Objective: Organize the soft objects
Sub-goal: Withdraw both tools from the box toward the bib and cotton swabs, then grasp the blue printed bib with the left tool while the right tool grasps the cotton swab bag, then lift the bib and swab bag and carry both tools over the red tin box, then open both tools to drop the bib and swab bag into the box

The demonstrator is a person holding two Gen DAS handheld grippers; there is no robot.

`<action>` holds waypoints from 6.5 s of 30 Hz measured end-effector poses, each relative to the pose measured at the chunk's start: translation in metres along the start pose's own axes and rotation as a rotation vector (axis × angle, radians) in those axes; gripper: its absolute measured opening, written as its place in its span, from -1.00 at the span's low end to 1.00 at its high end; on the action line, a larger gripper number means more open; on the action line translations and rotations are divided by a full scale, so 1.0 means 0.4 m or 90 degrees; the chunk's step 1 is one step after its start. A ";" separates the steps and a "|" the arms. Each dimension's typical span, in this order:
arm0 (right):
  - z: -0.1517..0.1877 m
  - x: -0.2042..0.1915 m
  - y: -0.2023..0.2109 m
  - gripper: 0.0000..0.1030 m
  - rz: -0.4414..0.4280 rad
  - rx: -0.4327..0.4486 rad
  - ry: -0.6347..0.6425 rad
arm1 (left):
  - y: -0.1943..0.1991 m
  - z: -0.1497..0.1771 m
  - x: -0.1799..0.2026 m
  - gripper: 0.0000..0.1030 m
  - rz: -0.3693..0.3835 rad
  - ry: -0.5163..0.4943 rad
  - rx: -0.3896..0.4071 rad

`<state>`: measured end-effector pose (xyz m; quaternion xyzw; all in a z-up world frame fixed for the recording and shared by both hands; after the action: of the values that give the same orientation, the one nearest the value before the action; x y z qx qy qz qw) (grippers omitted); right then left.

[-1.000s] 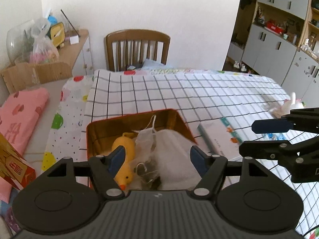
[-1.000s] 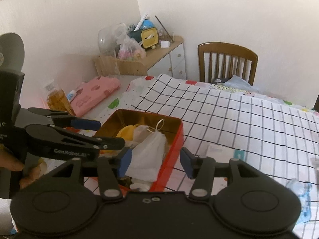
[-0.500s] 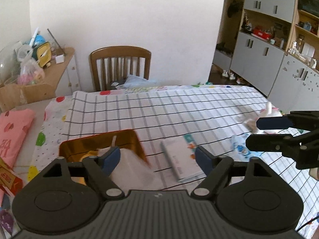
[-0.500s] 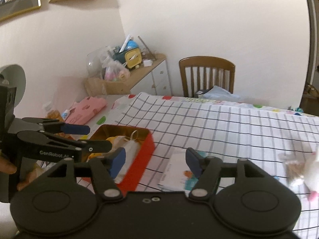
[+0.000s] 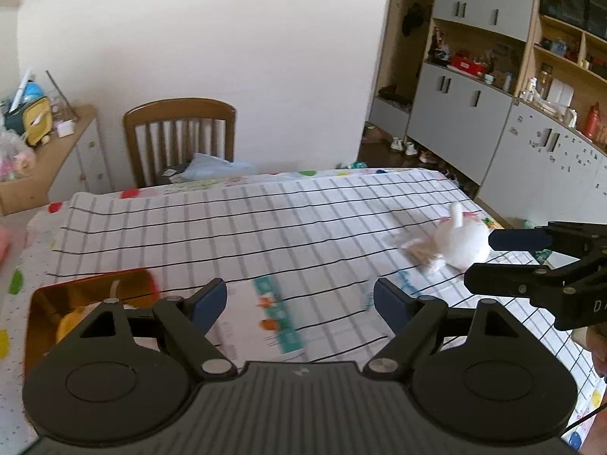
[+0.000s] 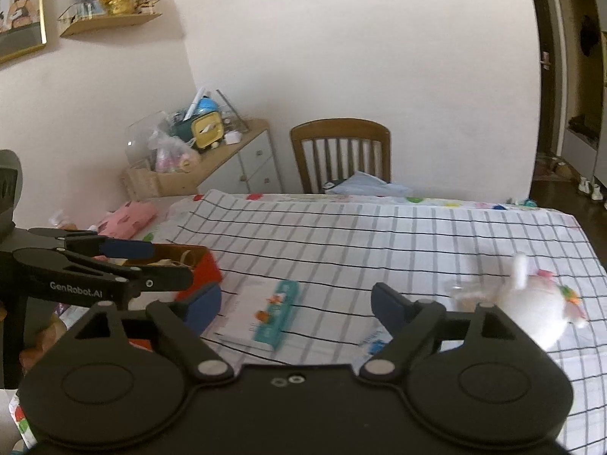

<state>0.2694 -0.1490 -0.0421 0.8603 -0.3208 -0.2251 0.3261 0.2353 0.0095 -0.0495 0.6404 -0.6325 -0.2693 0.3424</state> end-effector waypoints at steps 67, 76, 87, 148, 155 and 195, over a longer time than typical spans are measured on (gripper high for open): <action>0.069 0.463 -0.391 0.39 0.191 -0.155 -0.268 | -0.574 0.049 0.333 0.97 0.001 -0.123 -0.115; 0.075 0.481 -0.382 -0.34 0.236 -0.146 -0.252 | -0.561 0.024 0.316 0.09 -0.011 -0.095 -0.102; 0.094 0.460 -0.350 -0.50 0.201 -0.123 -0.249 | -0.534 -0.006 0.239 -0.51 -0.011 -0.029 -0.084; -0.032 -0.304 -0.204 -0.51 0.013 -0.078 -0.070 | 0.052 0.132 -0.334 -0.50 -0.129 0.133 -0.008; -0.046 -0.386 -0.272 -0.51 0.023 -0.095 -0.059 | 0.048 0.156 -0.431 -0.50 -0.150 0.126 -0.026; -0.033 -0.510 -0.488 -0.03 0.039 -0.202 0.096 | -0.080 0.191 -0.560 0.39 -0.117 0.055 -0.123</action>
<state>0.2150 0.1127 -0.1345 0.8024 -0.2820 -0.1980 0.4872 0.1836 0.2237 -0.1418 0.6708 -0.5266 -0.3315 0.4036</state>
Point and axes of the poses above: each gripper's, at about its wrist camera, not at the fingertips, and y roughly against the way its jaws point, x to its right, z to its underside, the point moved 6 cm from there along -y, roughly the way its jaws point, and after that the axes turned 13 degrees about -x, right-handed, at the moved point
